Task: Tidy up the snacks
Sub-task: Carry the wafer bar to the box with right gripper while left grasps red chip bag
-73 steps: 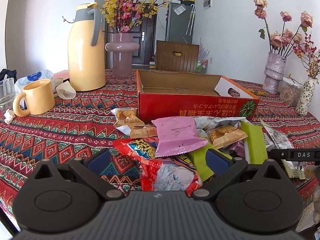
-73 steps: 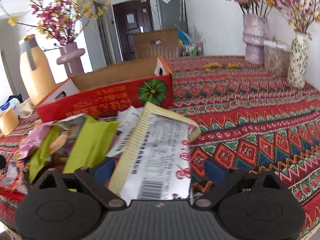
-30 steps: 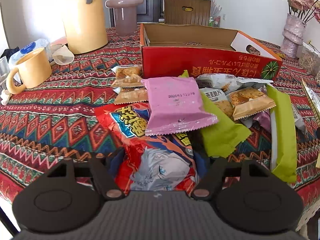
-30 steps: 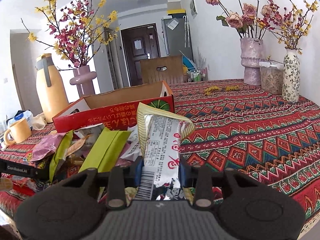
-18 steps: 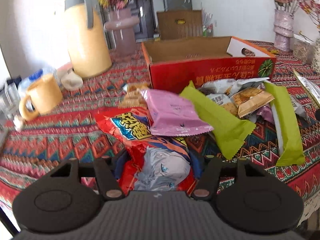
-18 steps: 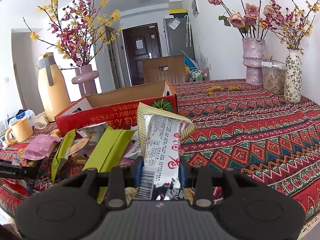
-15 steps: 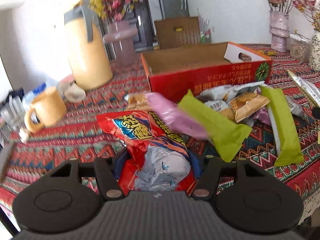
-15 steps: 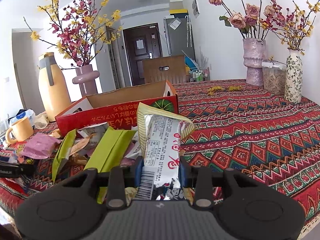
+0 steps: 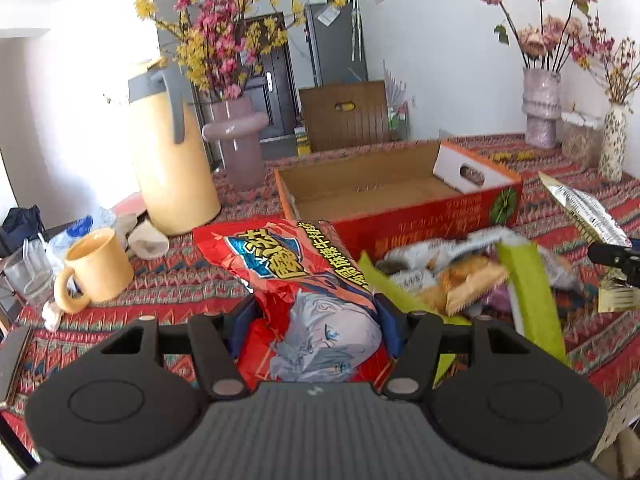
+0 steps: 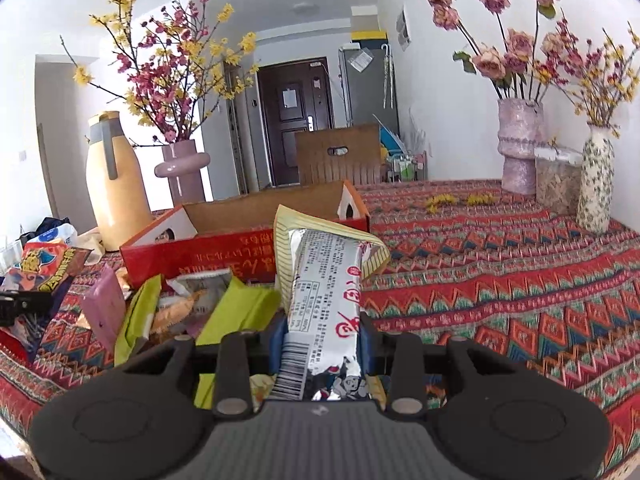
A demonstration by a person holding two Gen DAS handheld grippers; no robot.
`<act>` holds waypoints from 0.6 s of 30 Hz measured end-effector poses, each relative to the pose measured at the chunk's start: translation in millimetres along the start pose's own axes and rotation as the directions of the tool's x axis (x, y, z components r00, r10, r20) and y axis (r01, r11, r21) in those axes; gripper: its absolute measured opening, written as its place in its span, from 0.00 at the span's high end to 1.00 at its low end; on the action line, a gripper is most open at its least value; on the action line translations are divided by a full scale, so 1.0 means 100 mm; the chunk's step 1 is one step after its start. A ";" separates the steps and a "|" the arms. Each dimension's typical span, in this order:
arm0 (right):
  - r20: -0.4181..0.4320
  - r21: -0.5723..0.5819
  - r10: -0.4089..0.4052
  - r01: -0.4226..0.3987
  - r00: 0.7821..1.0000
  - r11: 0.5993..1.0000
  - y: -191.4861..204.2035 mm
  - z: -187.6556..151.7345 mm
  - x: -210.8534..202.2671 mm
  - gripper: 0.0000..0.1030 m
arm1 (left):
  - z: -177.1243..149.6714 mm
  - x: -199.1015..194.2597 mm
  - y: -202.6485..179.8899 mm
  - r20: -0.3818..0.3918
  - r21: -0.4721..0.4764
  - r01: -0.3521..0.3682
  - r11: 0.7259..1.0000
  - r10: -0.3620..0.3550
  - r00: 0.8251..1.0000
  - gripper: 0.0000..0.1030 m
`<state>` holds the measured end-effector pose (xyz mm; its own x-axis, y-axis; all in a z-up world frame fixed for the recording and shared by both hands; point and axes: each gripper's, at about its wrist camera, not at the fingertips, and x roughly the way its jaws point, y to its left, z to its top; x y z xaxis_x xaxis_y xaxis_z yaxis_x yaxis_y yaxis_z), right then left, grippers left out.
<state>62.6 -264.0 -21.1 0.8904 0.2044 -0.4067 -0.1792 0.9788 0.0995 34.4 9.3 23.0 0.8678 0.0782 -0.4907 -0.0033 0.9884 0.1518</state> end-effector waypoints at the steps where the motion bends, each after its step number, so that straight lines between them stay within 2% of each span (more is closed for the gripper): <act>1: 0.006 -0.005 -0.002 0.002 1.000 1.000 0.00 0.05 0.01 0.66 | 0.03 0.00 -0.01 0.009 -0.003 0.004 1.000 -0.004 1.000 0.40; 8: 0.030 -0.044 0.000 0.001 1.000 0.999 0.03 0.35 0.17 0.66 | 0.33 0.13 -0.02 0.055 -0.036 0.040 0.999 -0.038 0.998 0.40; 18: 0.026 -0.071 0.006 -0.005 1.000 0.997 0.06 0.82 0.67 0.66 | 0.74 0.57 0.01 0.070 -0.099 0.067 0.993 -0.061 0.996 0.40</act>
<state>155.6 -246.1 26.8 0.8998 0.2103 -0.3822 -0.2126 0.9764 0.0365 121.0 5.3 58.8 0.8989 0.0089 -0.4381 0.0058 0.9995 0.0323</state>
